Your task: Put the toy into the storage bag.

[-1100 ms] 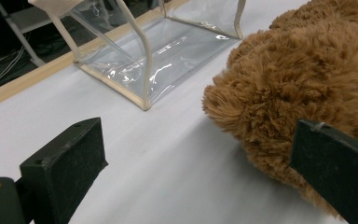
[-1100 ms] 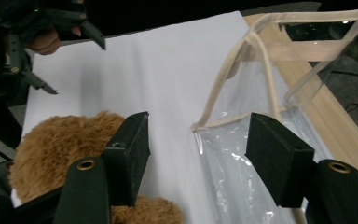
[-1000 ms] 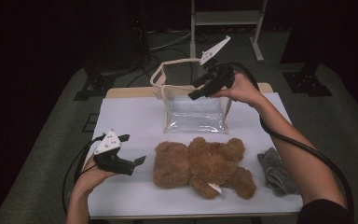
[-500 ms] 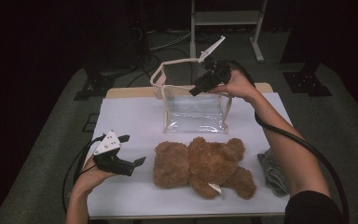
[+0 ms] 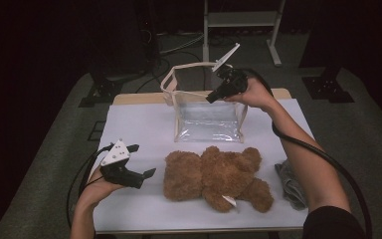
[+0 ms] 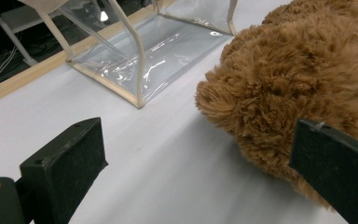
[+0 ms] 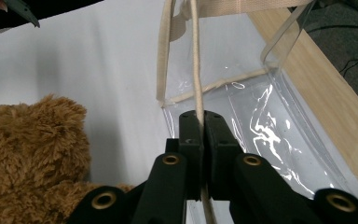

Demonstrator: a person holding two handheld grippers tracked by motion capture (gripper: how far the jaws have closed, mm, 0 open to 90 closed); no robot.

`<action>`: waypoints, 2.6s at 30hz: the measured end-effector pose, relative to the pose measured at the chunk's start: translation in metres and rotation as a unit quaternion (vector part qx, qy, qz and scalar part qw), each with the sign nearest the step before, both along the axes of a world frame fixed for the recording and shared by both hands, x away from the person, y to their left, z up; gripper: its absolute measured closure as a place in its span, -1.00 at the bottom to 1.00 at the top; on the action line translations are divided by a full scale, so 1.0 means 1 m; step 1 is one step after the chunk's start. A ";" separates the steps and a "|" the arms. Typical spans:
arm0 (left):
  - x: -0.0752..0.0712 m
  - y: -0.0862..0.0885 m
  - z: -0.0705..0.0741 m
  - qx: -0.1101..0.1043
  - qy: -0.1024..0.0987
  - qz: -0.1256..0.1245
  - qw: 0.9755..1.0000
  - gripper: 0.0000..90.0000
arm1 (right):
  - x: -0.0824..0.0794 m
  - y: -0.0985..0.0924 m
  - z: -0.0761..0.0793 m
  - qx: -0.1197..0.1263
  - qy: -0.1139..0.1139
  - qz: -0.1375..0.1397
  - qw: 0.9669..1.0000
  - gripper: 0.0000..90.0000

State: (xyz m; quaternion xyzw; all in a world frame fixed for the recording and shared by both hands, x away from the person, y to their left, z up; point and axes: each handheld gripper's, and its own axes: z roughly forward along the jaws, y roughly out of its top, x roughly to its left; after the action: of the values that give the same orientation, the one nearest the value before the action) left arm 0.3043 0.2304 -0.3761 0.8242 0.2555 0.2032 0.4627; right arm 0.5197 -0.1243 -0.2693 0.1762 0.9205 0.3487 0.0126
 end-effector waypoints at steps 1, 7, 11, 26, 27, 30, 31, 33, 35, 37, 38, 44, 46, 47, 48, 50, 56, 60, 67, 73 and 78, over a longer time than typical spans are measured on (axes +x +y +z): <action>0.000 0.000 0.000 0.001 0.000 0.000 1.000 -0.93 | -0.001 0.000 0.000 -0.002 -0.002 0.002 1.000 0.92; 0.000 -0.001 -0.001 0.001 0.001 -0.001 1.000 -0.93 | -0.008 0.001 0.000 -0.002 -0.002 0.009 1.000 0.93; 0.000 0.000 -0.001 0.001 0.002 0.000 1.000 -0.93 | -0.015 0.000 -0.001 -0.004 -0.003 0.014 1.000 0.94; 0.000 -0.002 -0.001 0.008 0.002 -0.006 1.000 -0.93 | -0.044 -0.006 0.000 0.002 -0.002 0.023 1.000 0.94; 0.000 -0.002 -0.001 0.007 0.002 -0.006 1.000 -0.93 | -0.046 -0.005 -0.001 0.003 -0.005 0.027 1.000 0.94; 0.000 -0.002 0.000 0.007 0.002 -0.006 1.000 -0.93 | -0.053 -0.004 -0.001 0.002 -0.005 0.032 0.999 0.94; 0.000 -0.002 0.000 0.007 0.002 -0.006 1.000 -0.93 | -0.055 -0.004 -0.001 0.002 -0.004 0.034 0.999 0.94; -0.001 -0.002 0.000 0.007 0.002 -0.006 1.000 -0.93 | -0.059 -0.003 -0.001 0.001 -0.005 0.038 0.999 0.94; -0.001 -0.002 0.000 0.007 0.003 -0.006 1.000 -0.93 | -0.062 -0.002 0.000 -0.001 -0.003 0.041 0.999 0.94; -0.001 -0.002 0.000 0.008 0.003 -0.007 1.000 -0.93 | -0.065 -0.001 0.000 0.000 -0.001 0.044 0.999 0.94; -0.001 -0.002 0.000 0.008 0.003 -0.007 1.000 -0.93 | -0.067 -0.001 0.000 0.000 -0.004 0.047 0.999 0.94; -0.001 -0.002 0.000 0.005 0.002 -0.006 1.000 -0.93 | -0.076 0.000 0.000 0.001 0.000 0.050 0.999 0.94; -0.001 -0.002 0.000 0.006 0.001 -0.007 1.000 -0.93 | -0.078 0.000 0.000 0.000 0.000 0.051 0.999 0.94; -0.001 -0.002 0.000 0.006 0.001 -0.007 1.000 -0.93 | -0.079 0.000 0.000 0.000 0.001 0.050 0.999 0.94; -0.001 -0.002 0.000 0.006 0.001 -0.008 1.000 -0.93 | -0.080 0.000 0.000 0.001 -0.001 0.054 0.999 0.94; -0.001 -0.002 0.000 0.007 0.002 -0.008 1.000 -0.93 | -0.082 0.000 -0.001 0.002 0.000 0.055 0.999 0.94; -0.001 -0.002 0.000 0.007 0.002 -0.008 1.000 -0.93 | -0.087 0.002 -0.001 0.001 0.002 0.059 0.998 0.94; -0.001 -0.002 0.000 0.007 0.003 -0.008 1.000 -0.93 | -0.089 0.002 -0.001 0.001 0.001 0.062 0.998 0.94; -0.001 -0.002 0.000 0.009 0.002 -0.010 1.000 -0.93 | -0.093 0.003 -0.002 0.001 0.004 0.065 0.998 0.94; -0.001 -0.002 0.001 0.009 0.001 -0.010 1.000 -0.93 | -0.097 0.003 -0.002 0.002 0.005 0.067 0.998 0.94; -0.002 -0.002 0.001 0.010 0.002 -0.012 1.000 -0.93 | -0.100 0.004 -0.002 0.000 0.006 0.070 0.998 0.94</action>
State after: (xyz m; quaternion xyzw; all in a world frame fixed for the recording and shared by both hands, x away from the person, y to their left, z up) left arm 0.3027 0.2280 -0.3756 0.8322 0.2442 0.1982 0.4567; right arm 0.4195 -0.1201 -0.2709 0.1134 0.9307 0.3474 -0.0172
